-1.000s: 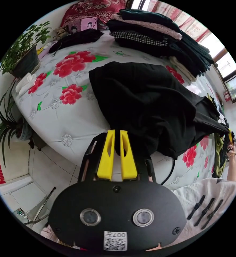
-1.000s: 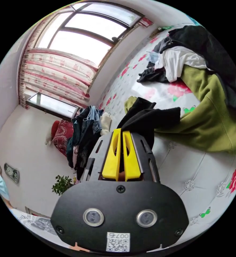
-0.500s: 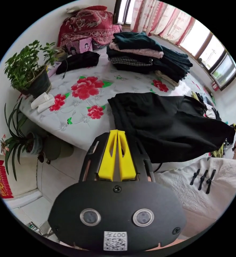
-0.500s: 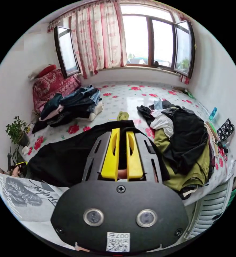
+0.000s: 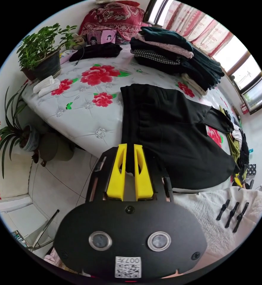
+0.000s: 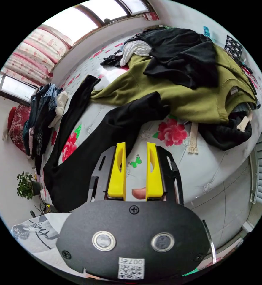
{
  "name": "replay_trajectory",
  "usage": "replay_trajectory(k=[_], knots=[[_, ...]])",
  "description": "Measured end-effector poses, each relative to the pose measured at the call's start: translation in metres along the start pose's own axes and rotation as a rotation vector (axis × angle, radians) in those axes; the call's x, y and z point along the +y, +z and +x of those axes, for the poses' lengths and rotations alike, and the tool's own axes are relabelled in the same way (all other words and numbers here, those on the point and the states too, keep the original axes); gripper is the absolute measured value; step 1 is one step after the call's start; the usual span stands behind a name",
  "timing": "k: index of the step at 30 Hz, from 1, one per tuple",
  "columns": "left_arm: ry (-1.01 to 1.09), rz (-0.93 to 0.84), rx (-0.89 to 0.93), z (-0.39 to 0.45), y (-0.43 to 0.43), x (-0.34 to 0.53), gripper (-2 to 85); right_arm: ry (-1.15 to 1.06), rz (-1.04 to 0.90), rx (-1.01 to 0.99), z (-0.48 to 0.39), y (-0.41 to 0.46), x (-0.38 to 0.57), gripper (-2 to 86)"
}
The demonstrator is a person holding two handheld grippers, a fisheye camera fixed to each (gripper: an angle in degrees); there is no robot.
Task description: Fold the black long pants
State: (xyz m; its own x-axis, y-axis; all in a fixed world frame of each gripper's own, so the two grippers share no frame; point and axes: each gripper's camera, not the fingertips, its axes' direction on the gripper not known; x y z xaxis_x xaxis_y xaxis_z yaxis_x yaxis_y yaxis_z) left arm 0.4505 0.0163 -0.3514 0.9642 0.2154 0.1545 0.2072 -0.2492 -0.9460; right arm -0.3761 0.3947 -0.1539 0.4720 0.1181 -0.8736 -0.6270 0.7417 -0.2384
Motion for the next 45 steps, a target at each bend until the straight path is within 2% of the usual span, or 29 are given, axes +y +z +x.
replay_trajectory(k=[5, 10, 13, 16, 19, 22, 24, 26, 31, 36, 39, 41, 43, 45], knots=[[0.058, -0.17, -0.104, 0.036, 0.05, -0.016, 6.2, 0.124, 0.035, -0.043, 0.023, 0.024, -0.015, 7.4], [0.185, -0.245, -0.253, 0.064, 0.054, -0.04, 1.1, 0.084, 0.22, 0.115, 0.011, 0.009, -0.038, 6.8], [0.27, -0.293, -0.385, 0.072, 0.061, -0.061, -0.5, -0.022, 0.121, 0.194, -0.001, 0.022, -0.061, 4.7], [0.215, -0.323, -0.46, 0.057, 0.062, -0.088, -0.5, -0.174, 0.018, 0.203, -0.018, 0.02, -0.068, 3.2], [0.106, -0.322, -0.373, 0.033, 0.054, -0.105, 0.6, -0.269, -0.013, 0.167, -0.031, -0.017, -0.056, 3.5], [0.026, -0.257, -0.263, 0.021, 0.037, -0.102, 2.0, -0.233, -0.044, 0.189, -0.016, -0.035, -0.043, 4.9], [-0.011, -0.193, -0.243, 0.015, 0.018, -0.095, 2.0, -0.219, 0.029, 0.274, -0.01, -0.049, -0.041, 6.0], [-0.061, -0.138, -0.226, 0.007, -0.004, -0.092, 3.3, -0.24, 0.092, 0.244, -0.018, -0.056, -0.048, 7.1], [-0.062, -0.008, -0.101, 0.006, -0.028, -0.148, 8.7, -0.464, 0.077, 0.133, -0.095, -0.006, -0.099, 9.1], [0.09, -0.038, -0.057, 0.042, 0.01, -0.239, 11.4, -0.879, 0.033, 0.159, -0.249, 0.075, -0.152, 10.0], [0.179, -0.119, -0.073, 0.065, 0.045, -0.288, 12.4, -1.105, -0.021, 0.272, -0.323, 0.121, -0.166, 10.2], [0.25, -0.279, -0.142, 0.08, 0.087, -0.312, 13.0, -1.191, -0.069, 0.348, -0.351, 0.153, -0.173, 9.8], [0.312, -0.389, -0.215, 0.089, 0.117, -0.317, 12.3, -1.235, -0.146, 0.415, -0.365, 0.187, -0.18, 9.2], [0.362, -0.4, -0.245, 0.095, 0.119, -0.322, 10.9, -1.256, -0.267, 0.504, -0.368, 0.234, -0.185, 7.3]])
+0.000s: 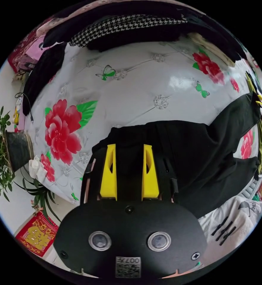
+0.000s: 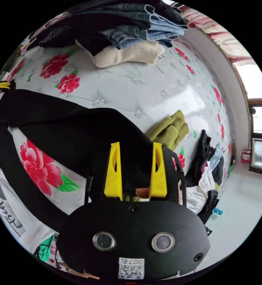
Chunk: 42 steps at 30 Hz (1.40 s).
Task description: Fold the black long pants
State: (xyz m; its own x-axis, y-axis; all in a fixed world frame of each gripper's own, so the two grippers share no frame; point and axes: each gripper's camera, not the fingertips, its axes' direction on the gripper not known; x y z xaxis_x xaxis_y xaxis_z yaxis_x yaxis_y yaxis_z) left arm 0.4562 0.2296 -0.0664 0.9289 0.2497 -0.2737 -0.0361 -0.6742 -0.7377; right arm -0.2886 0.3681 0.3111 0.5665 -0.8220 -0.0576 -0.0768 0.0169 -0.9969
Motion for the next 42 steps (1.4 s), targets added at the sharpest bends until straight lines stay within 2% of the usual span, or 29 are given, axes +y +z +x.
replay_trajectory(k=[3, 4, 7, 10, 12, 13, 15, 16, 19, 21, 23, 25, 28, 31, 34, 37, 42], knots=[[0.026, 0.009, -0.038, -0.002, -0.003, 0.003, 3.6, -0.024, -0.194, 0.033, -0.011, 0.048, -0.011, 3.2], [0.022, 0.035, -0.021, -0.005, -0.004, 0.008, 1.8, -0.026, -0.198, 0.061, -0.014, 0.051, -0.01, 2.6], [-0.061, 0.127, 0.085, -0.026, -0.016, 0.031, -0.3, -0.005, -0.091, 0.049, -0.011, 0.027, 0.0, 0.8], [-0.131, 0.32, 0.179, -0.045, -0.048, 0.078, -0.7, 0.125, 0.163, 0.084, 0.012, -0.044, 0.043, 0.3], [-0.165, 0.443, 0.227, -0.052, -0.07, 0.114, -0.6, 0.197, 0.397, 0.106, 0.013, -0.107, 0.103, 0.3], [-0.183, 0.523, 0.231, -0.053, -0.082, 0.141, -0.5, 0.202, 0.44, 0.135, 0.008, -0.12, 0.119, 0.4], [-0.21, 0.605, 0.204, -0.052, -0.091, 0.177, 0.1, 0.237, 0.529, 0.249, -0.02, -0.151, 0.179, 0.9], [-0.228, 0.62, 0.191, -0.051, -0.087, 0.194, 0.7, 0.258, 0.532, 0.245, -0.025, -0.153, 0.192, 1.0], [-0.253, 0.545, 0.237, -0.052, -0.056, 0.207, 5.0, 0.338, 0.404, 0.07, -0.042, -0.117, 0.236, 2.6], [-0.262, 0.488, 0.297, -0.055, -0.04, 0.206, 6.5, 0.386, 0.147, -0.041, -0.055, -0.061, 0.248, 4.1], [-0.272, 0.493, 0.317, -0.056, -0.035, 0.207, 7.6, 0.366, 0.007, -0.074, -0.067, -0.034, 0.252, 4.7], [-0.232, 0.491, 0.305, -0.052, -0.037, 0.203, 8.5, 0.349, -0.008, -0.045, -0.075, -0.031, 0.257, 5.2], [-0.148, 0.444, 0.208, -0.042, -0.04, 0.19, 9.3, 0.342, 0.073, -0.001, -0.07, -0.049, 0.256, 6.0], [-0.126, 0.421, 0.068, -0.038, -0.05, 0.179, 8.5, 0.3, 0.124, -0.093, -0.052, -0.056, 0.236, 6.7], [-0.152, 0.484, -0.02, -0.046, -0.07, 0.175, 7.9, 0.222, 0.082, -0.129, -0.038, -0.042, 0.199, 7.3], [-0.061, 0.488, 0.045, -0.048, -0.074, 0.151, 9.9, 0.15, 0.036, -0.116, -0.025, -0.02, 0.16, 7.7], [0.121, 0.307, 0.089, -0.037, -0.036, 0.074, 11.8, -0.01, -0.146, -0.113, -0.007, 0.031, 0.096, 6.8]])
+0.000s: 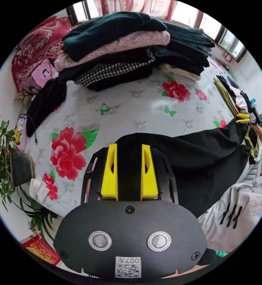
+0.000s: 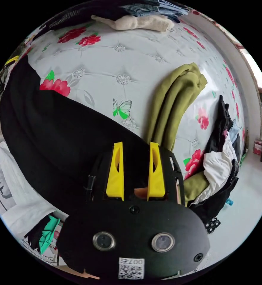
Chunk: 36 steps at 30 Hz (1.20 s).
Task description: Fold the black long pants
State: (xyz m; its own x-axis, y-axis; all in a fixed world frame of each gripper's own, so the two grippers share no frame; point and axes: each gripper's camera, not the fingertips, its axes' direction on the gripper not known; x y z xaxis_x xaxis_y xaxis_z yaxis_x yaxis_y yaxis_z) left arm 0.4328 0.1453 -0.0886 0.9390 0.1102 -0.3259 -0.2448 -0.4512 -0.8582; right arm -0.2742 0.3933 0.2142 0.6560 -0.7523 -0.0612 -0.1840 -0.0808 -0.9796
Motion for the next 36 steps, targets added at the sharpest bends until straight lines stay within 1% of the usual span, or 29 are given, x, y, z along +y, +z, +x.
replay_trajectory(k=[1, 2, 3, 4, 6, 7, 8, 9, 10, 11, 12, 13, 14, 15, 18, 20, 23, 26, 28, 29, 31, 32, 33, 35, 36], knots=[[0.014, -0.073, 0.018, -0.002, 0.022, -0.013, 12.2, -0.021, -0.04, 0.001, 0.0, 0.007, -0.005, 6.5], [0.018, -0.115, 0.028, -0.003, 0.033, -0.018, 12.1, -0.055, -0.021, -0.033, 0.004, 0.004, -0.01, 5.7], [0.031, -0.189, 0.043, -0.004, 0.055, -0.026, 12.1, -0.062, -0.049, -0.061, 0.01, 0.005, -0.014, 4.8], [0.054, -0.228, 0.016, -0.001, 0.068, -0.03, 10.9, -0.048, -0.056, -0.085, 0.014, 0.004, -0.016, 4.2], [0.106, -0.231, 0.008, 0.002, 0.069, -0.033, 8.5, -0.058, -0.139, -0.136, 0.021, 0.008, -0.022, 1.8], [0.09, -0.251, 0.015, -0.001, 0.07, -0.035, 5.3, -0.062, -0.145, -0.121, 0.021, 0.008, -0.023, 1.5], [0.055, -0.234, -0.054, -0.005, 0.066, -0.032, 0.5, -0.062, -0.118, -0.09, 0.021, 0.005, -0.021, 0.9], [0.061, -0.218, -0.063, -0.006, 0.063, -0.029, 0.2, -0.032, -0.082, -0.057, 0.026, -0.002, -0.018, 0.5], [0.037, -0.185, -0.031, -0.012, 0.056, -0.024, -0.4, -0.007, -0.055, -0.047, 0.03, -0.008, -0.016, 0.4], [0.012, -0.166, -0.011, -0.016, 0.052, -0.02, -0.5, 0.06, 0.017, -0.032, 0.042, -0.024, -0.008, 0.2], [-0.036, -0.101, 0.009, -0.025, 0.038, -0.011, -0.7, 0.134, 0.106, -0.018, 0.055, -0.045, 0.004, 0.1], [-0.075, -0.025, 0.026, -0.032, 0.019, 0.001, -0.8, 0.173, 0.156, -0.014, 0.062, -0.057, 0.012, 0.0], [-0.103, 0.056, 0.05, -0.039, -0.002, 0.014, -0.9, 0.247, 0.262, -0.017, 0.075, -0.083, 0.029, -0.1], [-0.112, 0.098, 0.064, -0.041, -0.012, 0.022, -0.9, 0.301, 0.372, -0.027, 0.085, -0.109, 0.049, -0.1], [-0.15, 0.284, 0.081, -0.044, -0.064, 0.064, -0.9, 0.348, 0.604, 0.007, 0.083, -0.166, 0.098, -0.1], [-0.166, 0.406, 0.104, -0.043, -0.097, 0.105, -0.9, 0.339, 0.69, 0.073, 0.069, -0.19, 0.125, -0.1], [-0.149, 0.479, 0.091, -0.035, -0.118, 0.152, -0.9, 0.331, 0.779, 0.15, 0.038, -0.207, 0.175, -0.1], [-0.203, 0.46, 0.104, -0.024, -0.112, 0.222, -0.9, 0.34, 0.735, 0.14, 0.0, -0.193, 0.224, 0.0], [-0.258, 0.419, 0.124, -0.02, -0.096, 0.254, -0.8, 0.36, 0.663, 0.115, -0.025, -0.171, 0.249, 0.1], [-0.274, 0.397, 0.126, -0.018, -0.088, 0.264, -0.7, 0.376, 0.589, 0.107, -0.042, -0.151, 0.262, 0.2], [-0.348, 0.285, 0.132, -0.012, -0.049, 0.297, -0.1, 0.415, 0.468, 0.045, -0.064, -0.111, 0.279, 0.4], [-0.378, 0.257, 0.141, -0.012, -0.037, 0.305, 0.1, 0.433, 0.38, -0.026, -0.078, -0.078, 0.287, 0.7], [-0.452, 0.192, 0.17, -0.013, -0.013, 0.32, 1.5, 0.455, 0.298, -0.125, -0.087, -0.046, 0.294, 1.2], [-0.565, 0.111, 0.172, -0.016, 0.011, 0.342, 4.2, 0.515, 0.2, -0.214, -0.095, -0.014, 0.305, 2.2], [-0.638, 0.079, 0.181, -0.02, 0.018, 0.354, 5.9, 0.57, 0.213, -0.218, -0.095, -0.011, 0.315, 3.1]])
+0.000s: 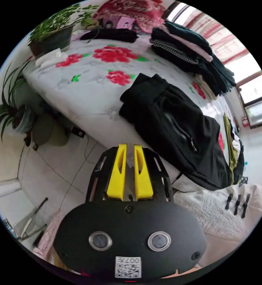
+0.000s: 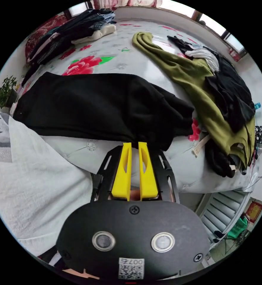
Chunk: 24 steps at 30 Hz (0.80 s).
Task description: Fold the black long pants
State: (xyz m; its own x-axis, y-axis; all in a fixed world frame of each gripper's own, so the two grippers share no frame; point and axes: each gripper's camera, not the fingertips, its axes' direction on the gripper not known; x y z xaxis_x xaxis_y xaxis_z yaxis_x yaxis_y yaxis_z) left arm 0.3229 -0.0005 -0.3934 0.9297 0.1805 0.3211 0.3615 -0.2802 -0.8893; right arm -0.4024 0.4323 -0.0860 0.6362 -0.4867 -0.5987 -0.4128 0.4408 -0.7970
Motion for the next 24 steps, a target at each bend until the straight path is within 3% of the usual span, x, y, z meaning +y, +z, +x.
replay_trajectory(k=[4, 10, 12, 16, 21, 24], knots=[[-0.111, 0.111, 0.137, -0.024, -0.02, 0.019, 8.9, 0.174, 0.137, -0.144, 0.035, -0.032, 0.011, 5.7], [-0.129, 0.237, 0.328, -0.022, -0.04, 0.005, 11.7, 0.623, 0.34, -0.555, 0.126, -0.043, 0.035, 9.8], [-0.108, 0.229, 0.316, -0.013, -0.039, -0.004, 11.8, 0.779, 0.347, -0.686, 0.151, -0.03, 0.04, 10.3], [-0.033, 0.181, 0.248, 0.01, -0.035, -0.019, 11.1, 0.891, 0.4, -0.901, 0.175, -0.023, 0.045, 10.1], [-0.097, 0.133, 0.154, 0.013, -0.022, -0.033, 8.0, 1.051, 0.483, -1.123, 0.205, -0.012, 0.068, 8.5], [-0.134, 0.124, 0.174, 0.008, -0.017, -0.041, 5.5, 1.146, 0.454, -1.086, 0.216, -0.004, 0.073, 7.1]])
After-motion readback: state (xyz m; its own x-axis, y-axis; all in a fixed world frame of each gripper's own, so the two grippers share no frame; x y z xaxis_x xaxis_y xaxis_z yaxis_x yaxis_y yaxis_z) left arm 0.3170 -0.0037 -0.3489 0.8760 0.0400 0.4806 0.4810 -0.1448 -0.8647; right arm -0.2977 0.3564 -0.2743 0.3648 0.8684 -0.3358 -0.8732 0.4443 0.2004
